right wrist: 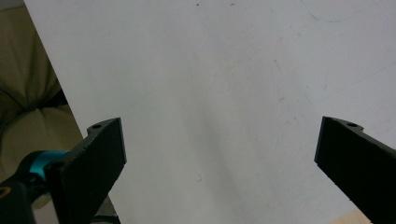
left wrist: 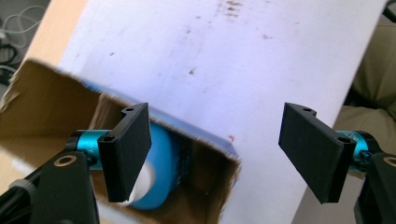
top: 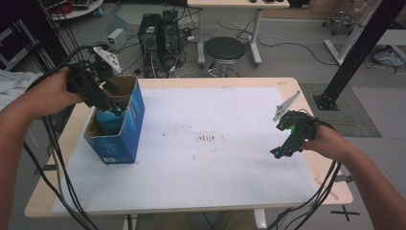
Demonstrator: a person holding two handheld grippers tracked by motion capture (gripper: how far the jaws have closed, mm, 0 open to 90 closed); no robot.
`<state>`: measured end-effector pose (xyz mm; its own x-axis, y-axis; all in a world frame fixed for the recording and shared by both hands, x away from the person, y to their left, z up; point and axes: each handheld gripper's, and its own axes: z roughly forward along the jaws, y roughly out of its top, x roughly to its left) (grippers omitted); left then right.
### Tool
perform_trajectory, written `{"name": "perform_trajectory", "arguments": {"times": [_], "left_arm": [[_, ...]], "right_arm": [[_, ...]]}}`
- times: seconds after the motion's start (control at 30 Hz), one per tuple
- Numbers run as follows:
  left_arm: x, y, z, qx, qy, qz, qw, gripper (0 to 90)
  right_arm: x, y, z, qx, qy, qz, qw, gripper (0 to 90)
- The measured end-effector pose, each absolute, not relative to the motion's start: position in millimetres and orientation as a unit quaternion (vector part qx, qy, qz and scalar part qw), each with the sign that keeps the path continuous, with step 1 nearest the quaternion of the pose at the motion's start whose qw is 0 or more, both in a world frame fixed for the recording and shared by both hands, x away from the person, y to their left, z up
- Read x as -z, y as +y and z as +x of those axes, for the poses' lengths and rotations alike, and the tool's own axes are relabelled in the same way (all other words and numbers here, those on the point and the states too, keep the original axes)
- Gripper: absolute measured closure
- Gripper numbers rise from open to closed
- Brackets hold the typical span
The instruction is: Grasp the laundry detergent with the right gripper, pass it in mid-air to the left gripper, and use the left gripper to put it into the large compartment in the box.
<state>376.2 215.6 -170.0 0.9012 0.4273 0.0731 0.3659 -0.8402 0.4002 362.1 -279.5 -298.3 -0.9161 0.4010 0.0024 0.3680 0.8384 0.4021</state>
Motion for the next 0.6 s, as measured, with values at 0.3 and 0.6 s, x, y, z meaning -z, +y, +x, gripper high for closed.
{"name": "perform_trajectory", "arguments": {"times": [0.3, 0.6], "left_arm": [[183, 168, 378, -0.054, 0.162, 0.971, 0.17, 12.5], [196, 130, 381, -0.037, 0.127, 0.976, 0.175, 12.4]], "right_arm": [[297, -279, 359, -0.204, 0.957, 0.199, 0.046, 1.0], [295, -279, 356, -0.205, 0.957, 0.198, 0.047, 1.0]]}}
